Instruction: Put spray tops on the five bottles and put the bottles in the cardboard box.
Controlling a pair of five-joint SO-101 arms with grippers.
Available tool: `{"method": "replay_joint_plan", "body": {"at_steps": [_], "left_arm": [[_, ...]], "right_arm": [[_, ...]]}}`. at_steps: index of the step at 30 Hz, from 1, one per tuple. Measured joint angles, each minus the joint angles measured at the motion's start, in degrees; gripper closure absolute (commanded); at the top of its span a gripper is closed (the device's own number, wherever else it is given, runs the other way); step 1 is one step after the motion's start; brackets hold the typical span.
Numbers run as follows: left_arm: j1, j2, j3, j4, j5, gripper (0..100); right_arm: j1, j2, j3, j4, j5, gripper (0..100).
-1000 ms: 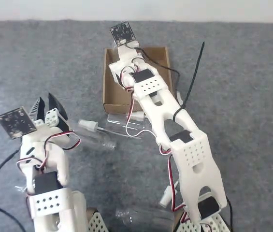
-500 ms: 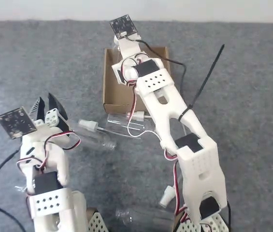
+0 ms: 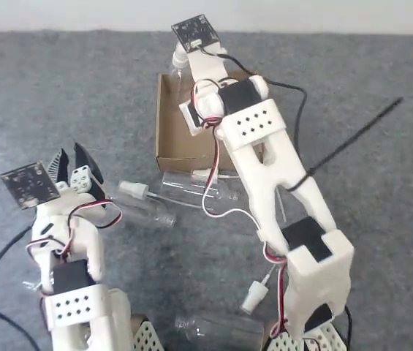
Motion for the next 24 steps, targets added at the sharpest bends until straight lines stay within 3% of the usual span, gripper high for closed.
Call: {"method": "replay_joint_plan", "body": {"at_steps": [12,17,24], "left_arm": [[0.00,0.00,0.00,0.00,-0.26,92],[0.00,0.00,0.00,0.00,-0.26,92],[-2.37,0.00,0.00,0.00,-0.26,92]], "right_arm": [[-3.34,-8.62,0.00,18.90,0.09,94.4],[-5.71,-13.19,1.14,20.22,0.09,99.3],[-9.76,-21.27,13.36,20.04,0.09,98.7]]}}
